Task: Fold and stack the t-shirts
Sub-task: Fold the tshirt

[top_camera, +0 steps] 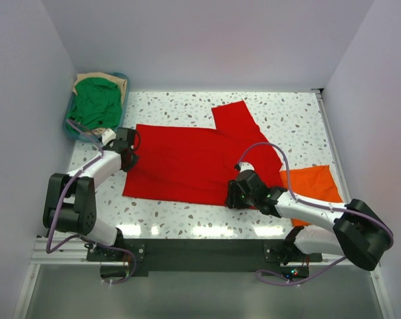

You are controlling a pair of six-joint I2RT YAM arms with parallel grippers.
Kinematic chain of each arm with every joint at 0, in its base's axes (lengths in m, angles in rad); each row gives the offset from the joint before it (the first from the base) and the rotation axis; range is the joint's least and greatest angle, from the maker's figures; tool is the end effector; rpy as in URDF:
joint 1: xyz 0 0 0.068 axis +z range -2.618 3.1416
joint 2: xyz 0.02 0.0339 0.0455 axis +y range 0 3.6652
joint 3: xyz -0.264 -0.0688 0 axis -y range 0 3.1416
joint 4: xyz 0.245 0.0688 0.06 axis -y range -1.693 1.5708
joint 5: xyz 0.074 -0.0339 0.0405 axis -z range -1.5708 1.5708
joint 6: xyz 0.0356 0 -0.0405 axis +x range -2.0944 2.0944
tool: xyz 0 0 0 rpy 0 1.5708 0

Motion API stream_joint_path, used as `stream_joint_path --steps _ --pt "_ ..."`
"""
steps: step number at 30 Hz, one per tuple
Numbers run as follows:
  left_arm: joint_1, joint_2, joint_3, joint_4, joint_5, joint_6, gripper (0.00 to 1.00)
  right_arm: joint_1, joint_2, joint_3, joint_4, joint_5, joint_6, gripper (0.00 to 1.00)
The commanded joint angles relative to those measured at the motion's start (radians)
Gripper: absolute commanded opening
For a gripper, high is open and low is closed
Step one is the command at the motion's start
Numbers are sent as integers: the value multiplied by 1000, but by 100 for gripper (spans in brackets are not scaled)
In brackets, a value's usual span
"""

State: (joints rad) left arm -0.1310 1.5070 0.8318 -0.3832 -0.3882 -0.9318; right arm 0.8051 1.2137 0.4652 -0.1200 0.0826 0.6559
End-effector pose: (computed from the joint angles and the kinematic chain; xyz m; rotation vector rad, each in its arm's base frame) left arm 0.2837 -0.0238 0.1774 -1.0967 2.2597 0.0921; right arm 0.1537 0.1557 0.1545 -0.1494 2.5090 0.5369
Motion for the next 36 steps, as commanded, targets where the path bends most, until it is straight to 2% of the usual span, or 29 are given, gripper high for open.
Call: stream_joint_path --steps 1,3,4,5,6,9,10,11,13,15,18,21,24,28,36 --pt "19 -24 24 23 -14 17 0 2 -22 -16 -56 5 16 45" --pt "22 -18 16 40 14 30 0 2 -25 -4 -69 3 16 45" --pt "22 -14 16 47 23 36 3 3 -34 3 -70 2 13 45" --pt "22 -14 20 61 31 48 9 3 -39 12 -79 2 11 45" --pt "22 -22 23 73 44 57 24 3 -46 24 -95 2 5 46" --pt "22 -39 64 121 97 103 44 0 -68 146 -153 48 -24 50" --pt "22 -37 105 136 118 114 46 -3 -65 188 -174 81 -38 53" --pt "22 -34 131 142 127 134 47 -15 -45 231 -197 121 -51 54" --pt "22 2 223 136 132 154 50 -116 -8 349 -213 77 -91 55" --pt "22 70 294 121 117 185 50 -264 76 420 -184 -16 -114 54" --pt "22 181 432 89 69 240 50 -398 244 649 -194 -38 -151 54" --pt "22 287 553 67 32 304 50 -477 358 756 -120 -49 -170 54" --pt "22 378 633 83 15 359 49 -533 522 953 -95 -34 -196 54" --pt "22 485 742 84 32 412 49 -569 746 1124 -66 -18 -254 54" --pt "21 634 831 60 -11 430 49 -598 978 1357 -52 38 -357 55"
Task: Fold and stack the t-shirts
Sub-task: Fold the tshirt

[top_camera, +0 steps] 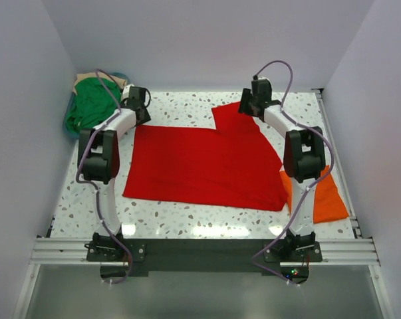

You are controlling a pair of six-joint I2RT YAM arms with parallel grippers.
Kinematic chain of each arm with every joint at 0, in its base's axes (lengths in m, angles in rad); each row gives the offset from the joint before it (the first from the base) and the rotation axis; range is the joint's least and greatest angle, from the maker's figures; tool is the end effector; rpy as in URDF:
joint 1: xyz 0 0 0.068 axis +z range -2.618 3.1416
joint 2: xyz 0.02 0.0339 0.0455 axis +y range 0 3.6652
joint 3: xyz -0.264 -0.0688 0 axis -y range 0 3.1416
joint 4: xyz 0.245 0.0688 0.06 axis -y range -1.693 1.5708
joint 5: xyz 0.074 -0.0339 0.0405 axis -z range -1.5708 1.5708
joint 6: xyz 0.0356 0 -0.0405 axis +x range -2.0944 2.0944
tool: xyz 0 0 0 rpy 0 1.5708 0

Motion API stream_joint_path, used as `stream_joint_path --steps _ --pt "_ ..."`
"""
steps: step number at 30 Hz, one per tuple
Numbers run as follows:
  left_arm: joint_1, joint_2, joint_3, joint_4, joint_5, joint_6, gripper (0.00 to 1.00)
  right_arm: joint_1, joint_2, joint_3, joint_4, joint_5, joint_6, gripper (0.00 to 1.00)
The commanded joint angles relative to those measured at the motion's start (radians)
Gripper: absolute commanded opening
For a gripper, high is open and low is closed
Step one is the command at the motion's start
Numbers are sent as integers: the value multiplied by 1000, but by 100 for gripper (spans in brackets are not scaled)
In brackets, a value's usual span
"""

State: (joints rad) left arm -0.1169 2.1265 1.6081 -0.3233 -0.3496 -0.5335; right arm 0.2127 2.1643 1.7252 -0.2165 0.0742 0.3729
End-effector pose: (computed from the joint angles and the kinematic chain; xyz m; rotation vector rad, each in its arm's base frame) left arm 0.4716 -0.0431 0.1884 -0.6394 2.2610 0.1065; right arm 0.4910 0.1033 0.2157 0.2195 2.2240 0.2382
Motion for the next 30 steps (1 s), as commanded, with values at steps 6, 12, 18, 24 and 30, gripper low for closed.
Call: stream_joint_path --steps 6,12,18,24,30 --pt "6 62 79 -10 -86 17 49 -12 159 233 19 59 -126 55" --pt "6 118 125 -16 -84 20 49 -15 242 322 -14 64 -157 56" --pt "6 148 128 -19 -68 9 42 -21 275 356 -21 44 -158 58" --pt "6 148 101 -7 -61 0 22 -21 295 382 -34 36 -169 63" --pt "6 139 85 1 -46 -5 2 -26 327 430 -63 45 -187 67"
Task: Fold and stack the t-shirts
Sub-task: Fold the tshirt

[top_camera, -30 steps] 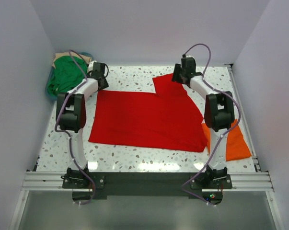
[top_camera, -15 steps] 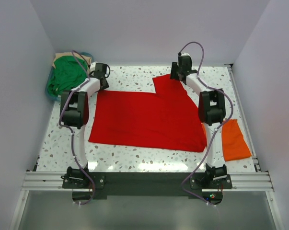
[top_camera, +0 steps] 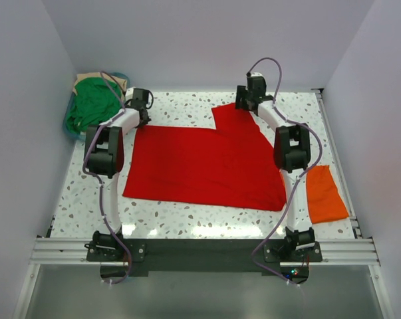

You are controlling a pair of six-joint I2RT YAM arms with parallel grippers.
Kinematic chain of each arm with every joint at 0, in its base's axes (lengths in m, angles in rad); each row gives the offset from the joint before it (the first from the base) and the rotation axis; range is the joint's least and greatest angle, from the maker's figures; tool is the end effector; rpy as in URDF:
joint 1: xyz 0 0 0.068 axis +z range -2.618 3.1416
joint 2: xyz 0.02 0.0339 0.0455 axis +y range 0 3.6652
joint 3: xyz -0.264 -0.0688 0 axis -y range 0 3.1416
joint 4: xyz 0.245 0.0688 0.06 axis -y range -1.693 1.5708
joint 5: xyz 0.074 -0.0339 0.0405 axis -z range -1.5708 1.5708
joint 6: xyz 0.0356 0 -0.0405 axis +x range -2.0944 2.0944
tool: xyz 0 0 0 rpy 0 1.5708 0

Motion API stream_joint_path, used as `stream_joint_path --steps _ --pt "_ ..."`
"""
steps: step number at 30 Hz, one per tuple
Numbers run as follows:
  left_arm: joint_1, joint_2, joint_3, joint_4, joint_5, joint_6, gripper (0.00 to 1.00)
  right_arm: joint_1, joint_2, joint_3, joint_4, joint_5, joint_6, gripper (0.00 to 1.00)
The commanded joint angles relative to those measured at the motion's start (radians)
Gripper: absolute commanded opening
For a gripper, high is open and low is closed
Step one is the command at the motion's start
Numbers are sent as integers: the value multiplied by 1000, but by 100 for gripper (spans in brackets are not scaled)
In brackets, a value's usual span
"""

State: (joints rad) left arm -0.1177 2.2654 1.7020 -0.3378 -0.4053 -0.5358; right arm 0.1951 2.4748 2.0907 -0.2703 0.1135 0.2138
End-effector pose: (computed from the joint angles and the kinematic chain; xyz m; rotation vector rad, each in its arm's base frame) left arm 0.4926 -0.0441 0.1525 -0.6599 2.2913 0.1972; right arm 0.5539 0.1054 0.1740 0.0830 2.2205 0.0989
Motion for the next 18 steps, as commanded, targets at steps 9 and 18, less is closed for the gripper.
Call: stream_joint_path --steps 9,18 --pt "7 -20 -25 40 25 -6 0 -6 88 132 -75 14 -11 66" --pt "7 -41 -24 54 39 -3 0 -5 124 213 -144 17 4 60"
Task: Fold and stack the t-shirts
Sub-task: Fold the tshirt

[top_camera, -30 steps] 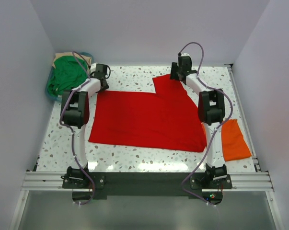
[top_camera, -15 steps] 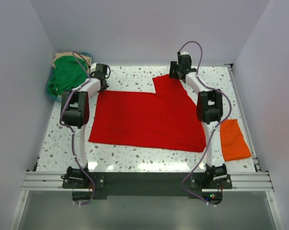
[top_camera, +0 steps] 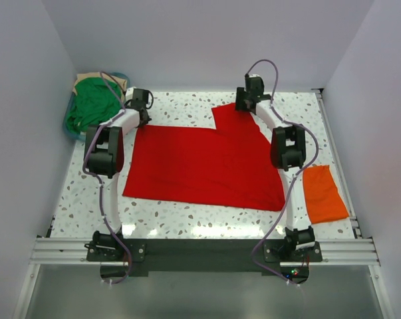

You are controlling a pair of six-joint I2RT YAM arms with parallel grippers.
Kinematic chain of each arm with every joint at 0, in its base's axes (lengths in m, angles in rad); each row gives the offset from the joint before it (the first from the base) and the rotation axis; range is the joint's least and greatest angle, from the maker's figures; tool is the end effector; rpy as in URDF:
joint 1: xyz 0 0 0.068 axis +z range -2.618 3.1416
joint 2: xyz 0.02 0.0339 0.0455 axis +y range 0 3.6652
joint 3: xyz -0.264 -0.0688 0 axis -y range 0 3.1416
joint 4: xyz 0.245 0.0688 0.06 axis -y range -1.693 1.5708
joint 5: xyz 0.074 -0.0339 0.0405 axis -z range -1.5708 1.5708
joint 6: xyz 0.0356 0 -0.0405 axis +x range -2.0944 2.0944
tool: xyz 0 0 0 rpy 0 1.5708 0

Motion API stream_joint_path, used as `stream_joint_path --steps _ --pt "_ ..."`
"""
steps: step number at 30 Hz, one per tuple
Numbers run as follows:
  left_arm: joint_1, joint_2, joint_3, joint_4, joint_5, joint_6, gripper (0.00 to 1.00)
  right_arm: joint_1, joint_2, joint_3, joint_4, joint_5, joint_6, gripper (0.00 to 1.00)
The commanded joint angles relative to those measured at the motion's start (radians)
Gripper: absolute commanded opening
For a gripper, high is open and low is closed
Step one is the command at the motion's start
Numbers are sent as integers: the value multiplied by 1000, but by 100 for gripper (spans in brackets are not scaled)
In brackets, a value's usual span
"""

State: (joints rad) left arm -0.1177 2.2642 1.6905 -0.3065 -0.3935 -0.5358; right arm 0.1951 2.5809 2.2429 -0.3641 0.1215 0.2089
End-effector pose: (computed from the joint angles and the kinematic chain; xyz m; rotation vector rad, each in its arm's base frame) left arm 0.4933 -0.0446 0.1516 -0.6564 2.2772 0.1733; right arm 0.5680 0.1078 0.1586 0.0796 2.2664 0.0759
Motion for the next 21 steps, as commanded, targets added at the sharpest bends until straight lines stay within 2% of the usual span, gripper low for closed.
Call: stream_joint_path --steps 1,8,15,18,21 --pt "7 -40 -12 26 28 -3 0 -3 24 75 -61 4 9 59" --pt "7 -41 -11 30 41 0 0 13 71 190 -189 20 -8 55" --pt "7 -38 -8 37 54 -1 0 30 47 169 -257 64 -25 47" --pt "7 -38 -9 38 59 -3 0 35 55 181 -294 70 -26 39" --pt "7 -35 -8 41 62 -4 0 35 33 143 -257 81 -25 26"
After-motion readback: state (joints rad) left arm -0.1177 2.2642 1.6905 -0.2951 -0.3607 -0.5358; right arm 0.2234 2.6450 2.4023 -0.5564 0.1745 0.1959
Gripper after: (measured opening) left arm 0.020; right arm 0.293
